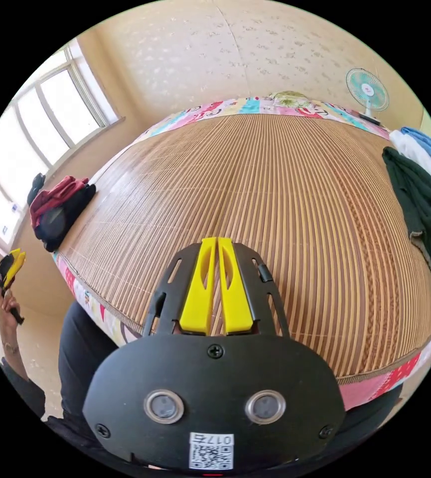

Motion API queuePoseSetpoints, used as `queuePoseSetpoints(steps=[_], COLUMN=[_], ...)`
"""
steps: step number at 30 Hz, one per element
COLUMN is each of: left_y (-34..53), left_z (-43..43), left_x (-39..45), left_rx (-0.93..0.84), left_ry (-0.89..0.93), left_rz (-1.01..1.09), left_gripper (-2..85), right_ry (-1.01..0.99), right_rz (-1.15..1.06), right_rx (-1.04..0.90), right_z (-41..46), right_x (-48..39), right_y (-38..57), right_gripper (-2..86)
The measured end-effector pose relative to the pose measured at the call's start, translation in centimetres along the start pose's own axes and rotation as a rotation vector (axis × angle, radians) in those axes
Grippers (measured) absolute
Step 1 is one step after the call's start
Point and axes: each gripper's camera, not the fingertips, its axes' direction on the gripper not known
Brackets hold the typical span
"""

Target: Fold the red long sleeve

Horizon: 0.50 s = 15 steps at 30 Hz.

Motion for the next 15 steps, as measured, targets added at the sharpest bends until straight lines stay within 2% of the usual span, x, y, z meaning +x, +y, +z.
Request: queuePoseSetpoints(steps=[2, 4, 6, 7, 8, 9, 10, 11, 13, 14, 15], left_y=[-5.8, -13.9, -19.2, -22.0, -23.0, -23.9, -23.5, -23.2, -22.0, -21.3, -19.5], left_z=[-1.2, -1.0, 1.2, 3.8, 5.5, 9.2, 10.3, 10.1, 9.4, 9.1, 8.7], left_x=[-1.9, -3.8, -5.6, -7.5, -8.6, -11.0, -11.3, -10.6, -4.1, -2.2, 1.4], left_rx=[0.074, 0.142, 0.102, 0.018, -0.051, -0.206, -0.189, -0.142, -0.003, 0.011, 0.016], left_ry=[-0.115, -0.361, -0.474, -0.504, -0.496, -0.47, -0.432, -0.393, -0.176, -0.134, -0.011], left_rz=[0.04, 0.055, 0.041, -0.029, -0.083, -0.245, -0.366, -0.385, -0.219, -0.164, -0.041], left_gripper=[11.9, 12.5, 12.2, 10.7, 9.9, 7.1, 5.0, 4.3, 2.7, 2.6, 2.5], right_ry=[-0.12, -0.264, -0.38, -0.391, -0.398, -0.396, -0.396, -0.402, -0.435, -0.451, -0.453], right_rz=[0.053, 0.121, 0.16, 0.16, 0.155, 0.153, 0.154, 0.16, 0.172, 0.178, 0.175], right_rx=[0.011, 0.017, 0.031, 0.034, 0.037, 0.039, 0.039, 0.038, 0.039, 0.039, 0.04], right_z=[-0.1, 0.1, 0.3, 0.3, 0.3, 0.3, 0.3, 0.4, 0.5, 0.5, 0.5], right_x=[1.2, 2.7, 3.2, 3.0, 2.5, 1.8, 1.5, 1.0, 0.5, 0.0, -0.8], right_y=[0.5, 1.1, 2.0, 2.2, 2.5, 2.8, 2.9, 3.2, 3.7, 4.0, 4.2], right_gripper=[0.4, 0.4, 0.3, 0.3, 0.3, 0.3, 0.3, 0.2, 0.2, 0.2, 0.2])
